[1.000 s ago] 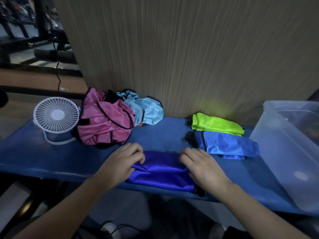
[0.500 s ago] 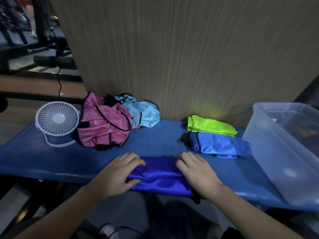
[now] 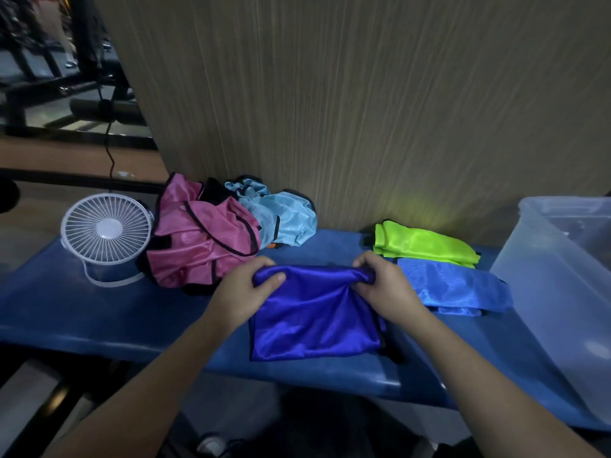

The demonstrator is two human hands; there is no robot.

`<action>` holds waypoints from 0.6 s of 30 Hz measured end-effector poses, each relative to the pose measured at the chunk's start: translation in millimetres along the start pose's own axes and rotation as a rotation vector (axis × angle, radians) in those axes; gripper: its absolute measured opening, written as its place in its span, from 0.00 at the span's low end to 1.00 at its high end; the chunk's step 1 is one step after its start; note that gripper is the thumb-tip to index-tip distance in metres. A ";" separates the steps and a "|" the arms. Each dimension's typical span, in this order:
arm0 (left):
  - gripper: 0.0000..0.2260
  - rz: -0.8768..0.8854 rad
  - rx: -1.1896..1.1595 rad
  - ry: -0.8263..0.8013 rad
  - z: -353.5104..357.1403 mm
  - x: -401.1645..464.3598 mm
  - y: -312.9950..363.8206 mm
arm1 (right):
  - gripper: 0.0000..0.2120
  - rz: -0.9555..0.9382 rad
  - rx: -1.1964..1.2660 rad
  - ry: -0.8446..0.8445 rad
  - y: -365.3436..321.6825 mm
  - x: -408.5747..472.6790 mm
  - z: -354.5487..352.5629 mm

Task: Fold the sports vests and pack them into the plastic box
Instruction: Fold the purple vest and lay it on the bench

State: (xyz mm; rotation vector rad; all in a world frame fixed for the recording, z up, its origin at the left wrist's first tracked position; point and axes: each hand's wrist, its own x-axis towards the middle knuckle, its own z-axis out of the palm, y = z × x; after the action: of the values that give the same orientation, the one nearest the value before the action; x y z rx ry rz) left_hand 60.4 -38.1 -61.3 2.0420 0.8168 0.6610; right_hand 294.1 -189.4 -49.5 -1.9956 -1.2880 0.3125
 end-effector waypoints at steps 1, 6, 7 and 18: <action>0.04 -0.038 -0.031 0.028 0.6 6.0 2.2 | 0.15 0.010 0.041 0.003 -0.5 5.5 0.8; 0.10 -0.117 -0.080 0.062 1.6 29.7 0.7 | 0.14 0.007 0.091 0.012 0.7 25.9 9.0; 0.12 -0.115 -0.077 0.039 0.3 31.9 -0.3 | 0.14 -0.008 0.079 0.016 0.6 28.1 9.2; 0.19 0.456 0.306 -0.063 -9.6 -20.6 -9.4 | 0.19 -0.444 -0.351 -0.009 -0.1 -20.6 -10.0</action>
State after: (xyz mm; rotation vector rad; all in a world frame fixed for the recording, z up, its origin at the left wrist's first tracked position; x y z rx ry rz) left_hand 37.4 -44.4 -67.3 2.5502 0.4317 0.7480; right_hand 289.9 -211.6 -45.9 -1.9103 -1.8428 -0.1269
